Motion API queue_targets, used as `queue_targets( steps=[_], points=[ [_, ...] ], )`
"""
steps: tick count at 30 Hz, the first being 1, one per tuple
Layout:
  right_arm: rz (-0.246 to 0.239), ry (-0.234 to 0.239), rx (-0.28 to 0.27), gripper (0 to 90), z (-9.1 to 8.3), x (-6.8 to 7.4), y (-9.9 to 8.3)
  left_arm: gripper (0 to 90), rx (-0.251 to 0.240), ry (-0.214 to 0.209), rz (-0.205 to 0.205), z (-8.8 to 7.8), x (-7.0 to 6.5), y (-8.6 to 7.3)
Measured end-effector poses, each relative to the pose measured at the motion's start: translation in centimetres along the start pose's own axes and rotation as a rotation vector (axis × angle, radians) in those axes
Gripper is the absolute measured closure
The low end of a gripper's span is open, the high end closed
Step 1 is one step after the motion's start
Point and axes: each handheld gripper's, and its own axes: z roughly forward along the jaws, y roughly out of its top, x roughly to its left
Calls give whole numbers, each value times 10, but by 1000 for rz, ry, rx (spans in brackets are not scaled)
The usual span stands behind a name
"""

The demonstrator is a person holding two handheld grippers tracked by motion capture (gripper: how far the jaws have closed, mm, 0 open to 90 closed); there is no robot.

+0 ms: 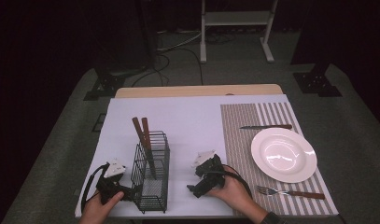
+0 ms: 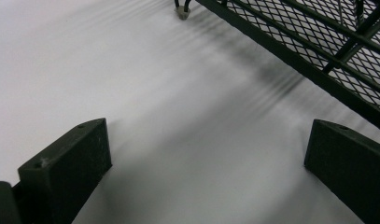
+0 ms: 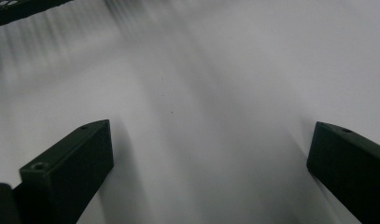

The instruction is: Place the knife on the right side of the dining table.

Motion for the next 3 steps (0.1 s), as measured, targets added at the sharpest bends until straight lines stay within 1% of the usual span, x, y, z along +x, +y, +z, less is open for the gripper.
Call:
queue_targets(
  steps=[3],
  points=[
    [0, 3, -7, 0, 0, 0, -1, 0, 0, 0, -1, 0, 0, 0]
  ],
)
